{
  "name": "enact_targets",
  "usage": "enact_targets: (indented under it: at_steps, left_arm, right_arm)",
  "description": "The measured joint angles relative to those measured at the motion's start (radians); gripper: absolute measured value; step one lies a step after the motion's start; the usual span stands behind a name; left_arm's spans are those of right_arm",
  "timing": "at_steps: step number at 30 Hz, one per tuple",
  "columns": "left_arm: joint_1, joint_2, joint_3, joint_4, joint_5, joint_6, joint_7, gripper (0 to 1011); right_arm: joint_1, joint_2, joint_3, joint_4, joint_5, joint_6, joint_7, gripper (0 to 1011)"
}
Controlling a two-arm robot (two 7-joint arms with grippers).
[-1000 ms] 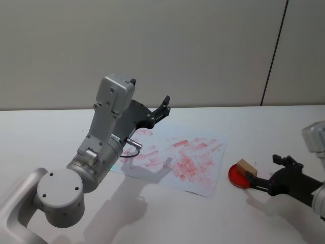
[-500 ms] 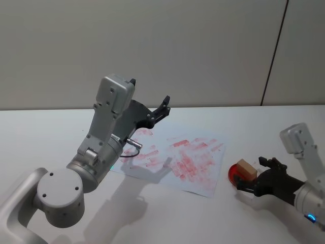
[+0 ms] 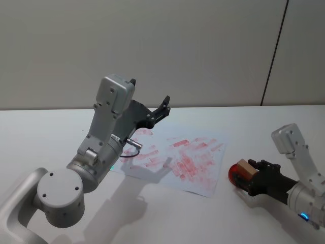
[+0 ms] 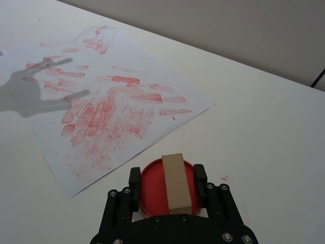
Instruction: Use the one hand to pick up the stamp and affix it onto the A4 paper.
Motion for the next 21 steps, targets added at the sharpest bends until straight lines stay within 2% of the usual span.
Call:
enact_targets:
  at_steps: [1,3,4,6,10,11,14,21]
  left_arm:
    - [0.0,0.0,0.0,0.0,0.0,0.0,0.0,1001]
    - [0.0,0.0,0.0,0.0,0.0,0.0,0.0,1002]
    - [0.0,0.0,0.0,0.0,0.0,0.0,0.0,1001]
    - [0.0,0.0,0.0,0.0,0.0,0.0,0.0,1002]
    - [0.0,0.0,0.0,0.0,0.0,0.0,0.0,1001]
    - [0.0,0.0,0.0,0.0,0.0,0.0,0.0,1001]
    - [0.0,0.0,0.0,0.0,0.0,0.0,0.0,1001]
    - [0.0,0.0,0.0,0.0,0.0,0.0,0.0,1001]
  right_arm:
    - [0.001,0.0,0.0,0.001,0.0,0.0,0.0,644]
    - [0.003,-0.002,-0.001,0.004,-0.003,-0.001,0.0,541]
    - [0.003,-0.003,-0.002,0.004,-0.003,-0.001,0.001,541]
    - [0.004,-0.004,-0.002,0.006,-0.004,-0.002,0.001,445]
    - [0.006,-0.006,-0.004,0.009,-0.007,-0.002,0.001,359]
    - [0.007,-0.006,-0.004,0.01,-0.007,-0.002,0.001,304]
    - [0.008,-0.007,-0.005,0.012,-0.008,-0.003,0.002,229]
    - [0.01,-0.008,-0.005,0.012,-0.009,-0.009,0.002,217]
